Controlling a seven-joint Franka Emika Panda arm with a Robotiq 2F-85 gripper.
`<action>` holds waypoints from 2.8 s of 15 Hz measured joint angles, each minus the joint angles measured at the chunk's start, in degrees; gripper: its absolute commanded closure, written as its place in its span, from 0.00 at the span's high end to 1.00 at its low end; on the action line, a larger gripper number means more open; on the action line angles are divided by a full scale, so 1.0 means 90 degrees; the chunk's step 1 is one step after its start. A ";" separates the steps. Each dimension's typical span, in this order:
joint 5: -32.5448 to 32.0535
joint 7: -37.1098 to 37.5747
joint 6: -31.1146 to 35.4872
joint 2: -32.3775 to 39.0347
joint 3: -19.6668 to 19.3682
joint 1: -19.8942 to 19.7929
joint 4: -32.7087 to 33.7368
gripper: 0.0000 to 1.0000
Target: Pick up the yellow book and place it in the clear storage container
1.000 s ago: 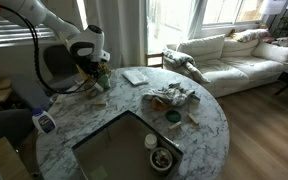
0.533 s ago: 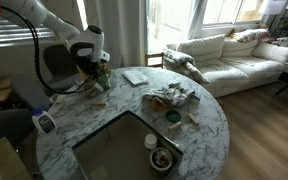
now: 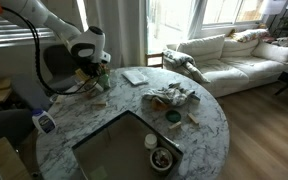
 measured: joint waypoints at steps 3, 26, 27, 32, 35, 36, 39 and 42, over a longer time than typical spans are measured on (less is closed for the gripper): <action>0.0000 0.0001 0.0000 -0.0008 0.0000 -0.0022 0.0010 0.02; -0.0255 -0.0010 -0.0954 -0.1303 -0.0086 -0.0030 0.0491 0.02; -0.0303 -0.0009 -0.1010 -0.1341 -0.0104 -0.0030 0.0523 0.02; -0.1051 0.0175 -0.1820 -0.1382 -0.0243 0.0030 0.0737 0.02; -0.1573 0.0405 -0.2457 -0.1309 -0.0300 0.0119 0.0874 0.02; -0.1721 0.0490 -0.2613 -0.1263 -0.0310 0.0163 0.0924 0.02; -0.2042 0.0688 -0.2772 -0.1035 -0.0317 0.0325 0.1122 0.02; -0.2289 0.0908 -0.2773 -0.0731 -0.0323 0.0509 0.1414 0.02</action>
